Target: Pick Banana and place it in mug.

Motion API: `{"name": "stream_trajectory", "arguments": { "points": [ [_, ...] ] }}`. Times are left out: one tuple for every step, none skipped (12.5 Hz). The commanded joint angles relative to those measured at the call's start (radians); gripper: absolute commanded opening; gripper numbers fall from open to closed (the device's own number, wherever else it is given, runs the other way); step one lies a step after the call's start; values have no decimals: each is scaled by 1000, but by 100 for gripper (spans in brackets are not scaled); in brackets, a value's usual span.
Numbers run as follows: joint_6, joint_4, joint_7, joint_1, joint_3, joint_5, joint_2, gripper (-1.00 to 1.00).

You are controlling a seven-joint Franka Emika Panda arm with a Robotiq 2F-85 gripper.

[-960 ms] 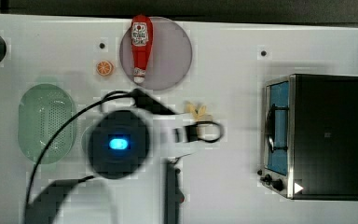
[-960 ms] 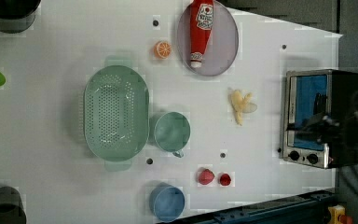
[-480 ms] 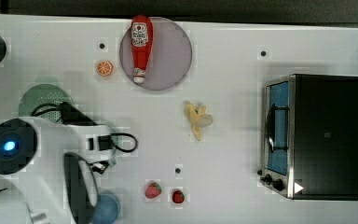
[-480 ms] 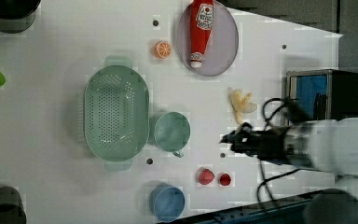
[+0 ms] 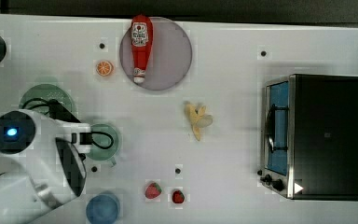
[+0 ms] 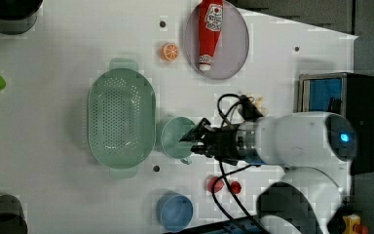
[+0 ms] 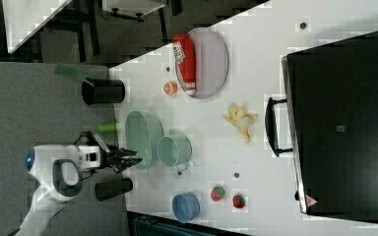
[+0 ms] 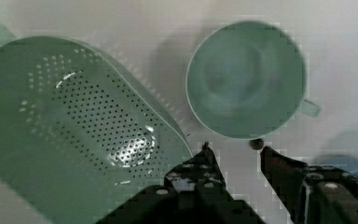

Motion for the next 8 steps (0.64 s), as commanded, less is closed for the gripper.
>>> {"name": "stream_trajectory", "arguments": {
  "points": [
    [101, -49, 75, -24, -8, -32, 20, -26],
    [142, -66, 75, -24, -13, -66, 40, -26],
    [171, -82, 77, -24, -18, -95, 56, -26],
    [196, -94, 88, -24, -25, -115, 68, -26],
    [219, -102, 93, -24, -30, -122, 79, -26],
    [234, -113, 93, -24, -31, -122, 92, -18],
    [244, -122, 93, -24, -33, -122, 105, 2],
    [268, -126, 93, -24, -34, -122, 115, 24]
  ]
}}
